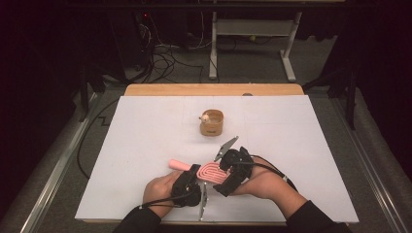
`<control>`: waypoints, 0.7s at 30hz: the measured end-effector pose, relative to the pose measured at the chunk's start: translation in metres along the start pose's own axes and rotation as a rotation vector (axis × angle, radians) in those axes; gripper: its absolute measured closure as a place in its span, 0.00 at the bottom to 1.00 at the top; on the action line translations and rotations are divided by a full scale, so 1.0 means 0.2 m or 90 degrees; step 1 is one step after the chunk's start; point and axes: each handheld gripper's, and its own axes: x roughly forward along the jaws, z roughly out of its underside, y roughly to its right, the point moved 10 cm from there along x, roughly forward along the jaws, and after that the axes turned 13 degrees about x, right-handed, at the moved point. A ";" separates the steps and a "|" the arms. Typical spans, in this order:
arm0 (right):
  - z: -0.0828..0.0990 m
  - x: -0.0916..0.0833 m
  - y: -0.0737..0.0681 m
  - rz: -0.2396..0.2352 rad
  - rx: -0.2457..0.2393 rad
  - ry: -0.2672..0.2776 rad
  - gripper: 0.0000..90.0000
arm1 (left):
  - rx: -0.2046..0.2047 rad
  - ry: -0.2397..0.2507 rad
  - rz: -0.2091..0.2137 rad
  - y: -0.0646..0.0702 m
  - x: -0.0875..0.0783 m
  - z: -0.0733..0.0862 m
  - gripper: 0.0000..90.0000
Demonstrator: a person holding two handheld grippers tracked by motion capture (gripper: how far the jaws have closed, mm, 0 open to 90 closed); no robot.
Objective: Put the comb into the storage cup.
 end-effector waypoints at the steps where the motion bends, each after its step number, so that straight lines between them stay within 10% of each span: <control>1: 0.00 0.00 0.00 0.003 0.000 0.001 0.00 | -0.001 -0.002 0.001 0.00 0.00 0.00 0.88; 21: 0.15 -0.07 0.10 0.027 0.007 -0.005 0.00 | -0.021 -0.023 0.001 -0.02 0.01 0.07 0.88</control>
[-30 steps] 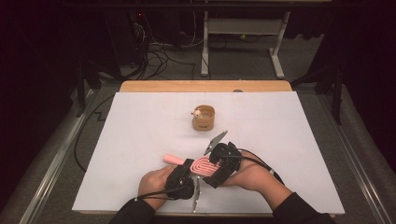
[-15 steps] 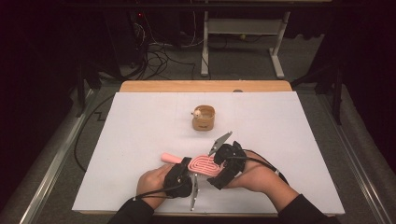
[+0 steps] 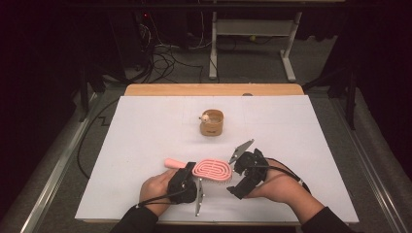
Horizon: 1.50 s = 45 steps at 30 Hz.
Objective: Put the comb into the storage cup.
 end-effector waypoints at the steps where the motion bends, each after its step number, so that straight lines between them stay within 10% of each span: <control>1: 0.01 0.00 0.01 0.003 0.002 -0.002 0.00 | -0.003 0.000 0.000 0.00 0.00 0.00 0.88; 17: 0.19 0.01 0.19 0.050 0.029 0.002 0.00 | -0.119 0.011 0.008 -0.06 -0.01 0.07 0.88; 45: 0.23 0.01 0.32 0.038 0.183 0.316 0.00 | -0.368 0.084 0.061 -0.17 -0.03 0.16 0.87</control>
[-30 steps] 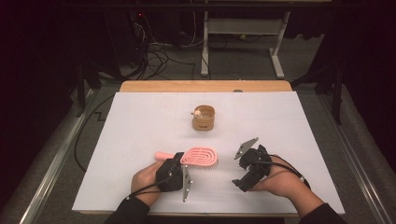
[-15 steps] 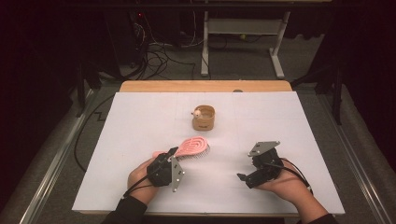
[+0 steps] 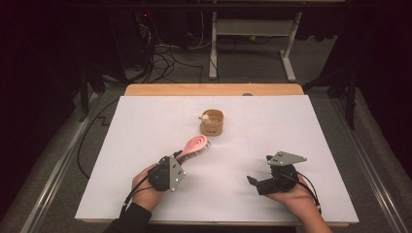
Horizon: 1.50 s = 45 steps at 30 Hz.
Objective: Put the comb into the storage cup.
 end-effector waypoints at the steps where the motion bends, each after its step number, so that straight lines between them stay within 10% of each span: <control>1: 0.00 0.00 0.00 -0.004 0.009 0.009 0.00 | -0.011 0.006 0.006 0.00 0.00 0.00 0.87; 12: -0.04 -0.07 0.00 -0.005 0.040 0.104 0.00 | -0.084 0.043 0.036 -0.02 -0.02 -0.01 0.87; 27: -0.03 -0.10 0.02 0.006 0.051 0.132 0.00 | -0.182 0.107 0.076 -0.05 -0.05 -0.06 0.87; 35: -0.05 -0.08 -0.03 -0.011 0.055 0.139 0.00 | -0.254 0.147 0.118 -0.04 -0.07 -0.09 0.87; 45: -0.10 -0.03 -0.18 -0.036 0.050 0.159 0.00 | -0.280 0.184 0.137 -0.02 -0.09 -0.14 0.87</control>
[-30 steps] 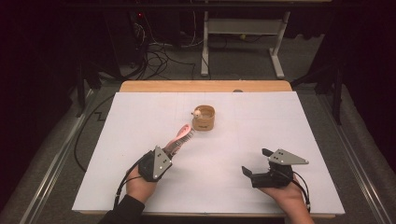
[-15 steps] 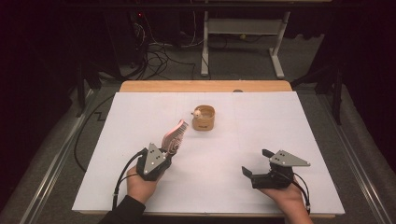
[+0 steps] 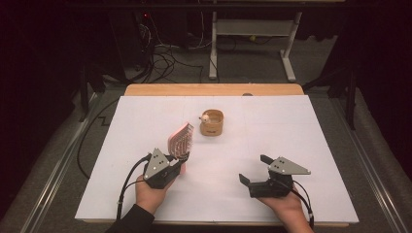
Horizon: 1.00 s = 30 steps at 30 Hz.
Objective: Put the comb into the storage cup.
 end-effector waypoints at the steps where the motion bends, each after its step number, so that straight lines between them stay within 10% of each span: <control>1: 0.00 0.01 -0.01 -0.003 -0.001 0.002 0.00 | 0.002 0.000 0.002 0.01 0.00 0.00 0.87; 30: -0.24 0.18 -0.37 -0.085 -0.020 0.060 0.00 | 0.001 0.010 0.020 0.11 0.07 -0.05 0.87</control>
